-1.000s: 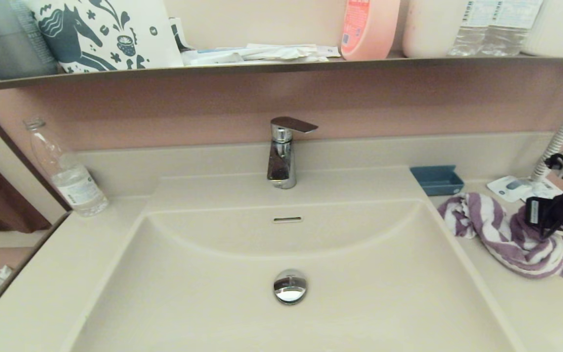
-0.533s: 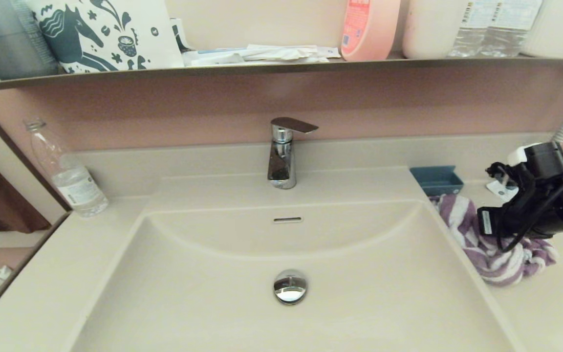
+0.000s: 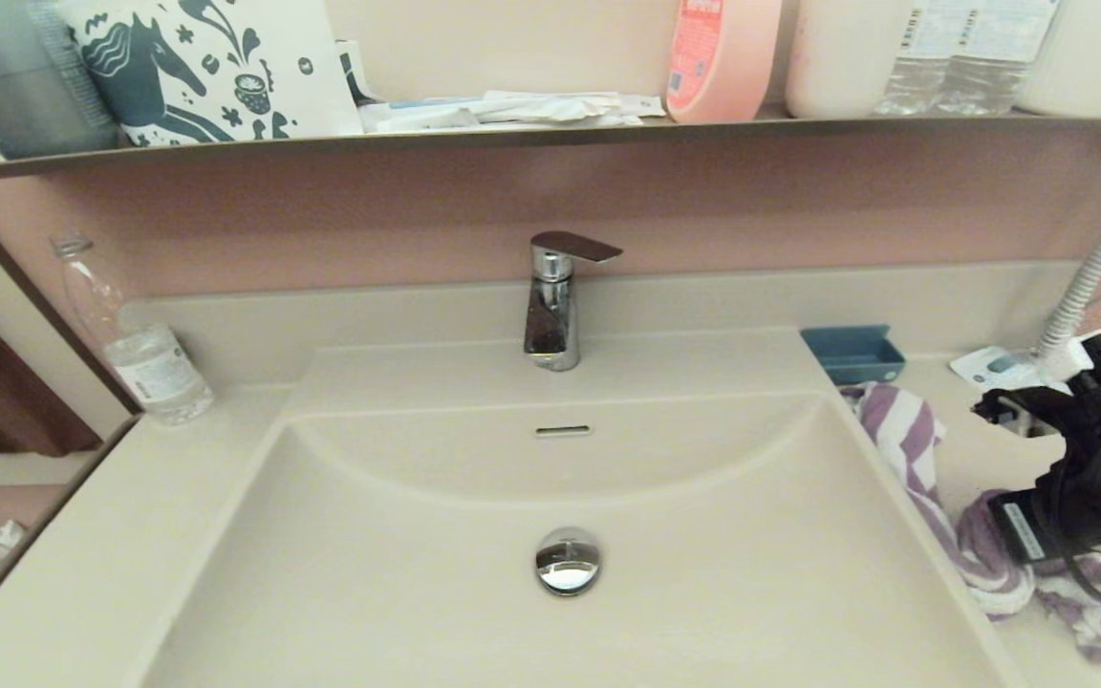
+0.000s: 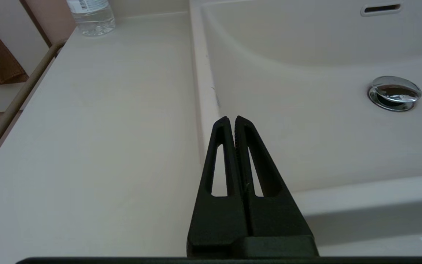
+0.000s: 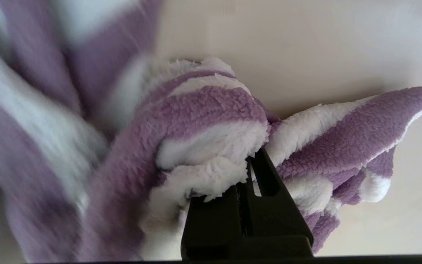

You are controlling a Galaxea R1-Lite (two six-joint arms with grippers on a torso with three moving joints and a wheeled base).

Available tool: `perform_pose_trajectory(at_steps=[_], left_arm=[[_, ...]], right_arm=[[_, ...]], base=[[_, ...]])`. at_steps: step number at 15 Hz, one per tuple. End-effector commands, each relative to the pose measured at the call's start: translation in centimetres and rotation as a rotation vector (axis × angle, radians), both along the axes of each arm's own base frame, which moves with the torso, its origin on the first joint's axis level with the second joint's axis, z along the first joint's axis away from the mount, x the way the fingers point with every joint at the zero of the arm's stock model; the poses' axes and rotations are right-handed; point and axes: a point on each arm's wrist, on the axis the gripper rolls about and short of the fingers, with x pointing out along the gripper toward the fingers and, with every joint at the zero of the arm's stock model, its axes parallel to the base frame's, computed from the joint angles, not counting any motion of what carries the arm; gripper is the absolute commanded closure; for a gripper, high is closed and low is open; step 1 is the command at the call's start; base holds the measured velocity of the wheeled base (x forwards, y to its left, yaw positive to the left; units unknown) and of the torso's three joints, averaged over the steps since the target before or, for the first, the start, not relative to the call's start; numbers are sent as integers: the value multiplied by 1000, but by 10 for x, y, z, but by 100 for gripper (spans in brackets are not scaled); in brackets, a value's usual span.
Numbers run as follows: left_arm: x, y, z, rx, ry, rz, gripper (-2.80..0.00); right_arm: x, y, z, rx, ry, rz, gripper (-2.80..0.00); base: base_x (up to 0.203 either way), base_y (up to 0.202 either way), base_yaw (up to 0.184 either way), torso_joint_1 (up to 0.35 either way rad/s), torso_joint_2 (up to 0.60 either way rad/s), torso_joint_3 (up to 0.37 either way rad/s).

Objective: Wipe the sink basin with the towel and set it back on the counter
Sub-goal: Wipe the sink

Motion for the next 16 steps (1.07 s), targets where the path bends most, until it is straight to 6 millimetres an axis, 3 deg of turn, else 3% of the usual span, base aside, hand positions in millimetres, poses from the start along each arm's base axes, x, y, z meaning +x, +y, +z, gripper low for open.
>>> perform_pose_trajectory(at_steps=[1,5,9,16], left_arm=[[0,0,0,0,3,0,0],[0,0,0,0,1,0,0],[0,0,0,0,1,0,0],[0,0,0,0,3,0,0]], right_arm=[[-18,-22,34,-11,-140,-71,0],[-33,-76,55,-87,-155,-204,0],[-52,-122,62,-112,-163,-276,0],[-69,-190,84,27,-338,-445,0]], base=[[0,0,0,0,0,0],[0,0,0,0,0,0],[0,0,0,0,0,0],[0,0,0,0,0,0]])
